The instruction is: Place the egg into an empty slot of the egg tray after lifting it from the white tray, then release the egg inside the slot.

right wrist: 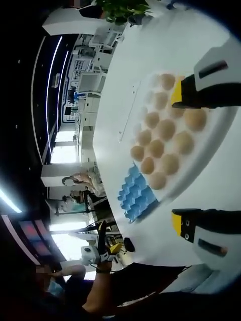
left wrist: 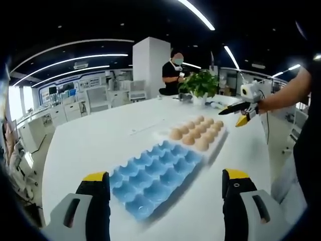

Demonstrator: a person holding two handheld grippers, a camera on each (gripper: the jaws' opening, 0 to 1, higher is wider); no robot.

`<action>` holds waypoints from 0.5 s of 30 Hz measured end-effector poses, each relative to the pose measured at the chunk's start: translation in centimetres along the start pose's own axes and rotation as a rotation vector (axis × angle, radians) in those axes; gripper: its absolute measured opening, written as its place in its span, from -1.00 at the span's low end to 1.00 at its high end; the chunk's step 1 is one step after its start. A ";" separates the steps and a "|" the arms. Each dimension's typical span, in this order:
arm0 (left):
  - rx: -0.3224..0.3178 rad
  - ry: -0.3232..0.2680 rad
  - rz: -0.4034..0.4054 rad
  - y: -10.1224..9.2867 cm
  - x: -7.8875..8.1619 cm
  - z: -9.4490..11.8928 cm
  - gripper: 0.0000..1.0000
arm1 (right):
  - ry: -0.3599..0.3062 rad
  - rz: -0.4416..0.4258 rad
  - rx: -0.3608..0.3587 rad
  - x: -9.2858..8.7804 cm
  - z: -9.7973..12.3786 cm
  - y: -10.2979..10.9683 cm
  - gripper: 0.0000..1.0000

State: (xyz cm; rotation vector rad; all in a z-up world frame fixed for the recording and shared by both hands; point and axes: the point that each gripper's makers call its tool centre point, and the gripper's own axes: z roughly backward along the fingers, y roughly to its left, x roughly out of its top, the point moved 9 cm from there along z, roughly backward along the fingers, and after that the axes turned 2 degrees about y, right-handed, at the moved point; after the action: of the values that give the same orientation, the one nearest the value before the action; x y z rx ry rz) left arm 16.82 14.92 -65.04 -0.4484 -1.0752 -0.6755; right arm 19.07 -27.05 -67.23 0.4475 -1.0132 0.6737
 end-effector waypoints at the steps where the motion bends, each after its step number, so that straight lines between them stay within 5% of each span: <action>1: -0.002 0.001 0.000 0.2 -0.1 0.2 0.90 | -0.003 0.001 0.006 0.1 -0.3 0.3 0.68; 15: -0.027 -0.003 -0.011 1.7 -0.7 1.5 0.90 | 0.005 0.013 0.058 1.0 -4.2 4.0 0.59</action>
State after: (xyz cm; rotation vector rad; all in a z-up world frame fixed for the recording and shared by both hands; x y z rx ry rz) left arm 16.79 17.24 -65.05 -0.4675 -1.0732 -0.6999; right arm 19.26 -21.26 -68.21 0.4897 -0.9947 0.7173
